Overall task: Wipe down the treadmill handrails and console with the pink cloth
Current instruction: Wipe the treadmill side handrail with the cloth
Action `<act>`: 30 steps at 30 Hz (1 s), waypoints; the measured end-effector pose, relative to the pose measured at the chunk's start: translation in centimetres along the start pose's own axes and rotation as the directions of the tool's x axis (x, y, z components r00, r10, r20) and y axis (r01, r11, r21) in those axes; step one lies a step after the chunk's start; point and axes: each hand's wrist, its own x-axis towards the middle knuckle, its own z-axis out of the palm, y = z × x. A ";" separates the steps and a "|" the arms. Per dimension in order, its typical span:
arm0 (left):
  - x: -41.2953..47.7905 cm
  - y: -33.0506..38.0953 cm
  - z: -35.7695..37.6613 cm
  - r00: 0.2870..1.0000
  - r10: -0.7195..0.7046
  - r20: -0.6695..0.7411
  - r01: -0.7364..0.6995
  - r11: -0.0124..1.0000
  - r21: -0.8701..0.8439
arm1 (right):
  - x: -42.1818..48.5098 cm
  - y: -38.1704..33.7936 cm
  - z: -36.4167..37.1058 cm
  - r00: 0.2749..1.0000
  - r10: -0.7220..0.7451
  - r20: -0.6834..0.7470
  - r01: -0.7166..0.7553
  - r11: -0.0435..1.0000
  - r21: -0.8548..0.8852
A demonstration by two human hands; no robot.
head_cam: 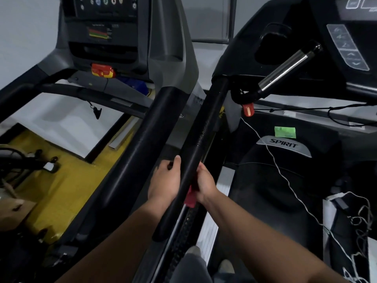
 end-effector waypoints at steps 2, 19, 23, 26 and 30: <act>0.0 0.0 0.0 1.000 -0.007 -0.013 0.006 1.000 -0.014 | 0.3 0.1 0.9 0.998 0.057 -0.001 -0.057 0.997 -0.056; 0.1 -0.3 -0.1 0.999 -0.004 0.040 0.007 0.997 -0.080 | -3.0 -1.2 -1.4 0.947 -0.320 -0.038 0.296 0.911 -0.287; -0.2 0.0 -0.4 1.000 0.021 0.022 -0.019 0.994 -0.105 | -4.5 -1.5 -0.7 0.820 -0.571 -0.033 0.497 0.740 -0.453; -1.1 0.5 -0.9 0.989 0.130 -0.074 -0.143 0.969 -0.200 | -5.0 -2.2 0.4 0.704 -0.703 0.097 0.572 0.482 -0.663; -3.5 0.3 -1.9 0.888 0.398 -0.229 -0.458 0.811 -0.364 | -5.1 -3.3 2.3 0.665 -0.701 0.257 0.564 0.246 -0.788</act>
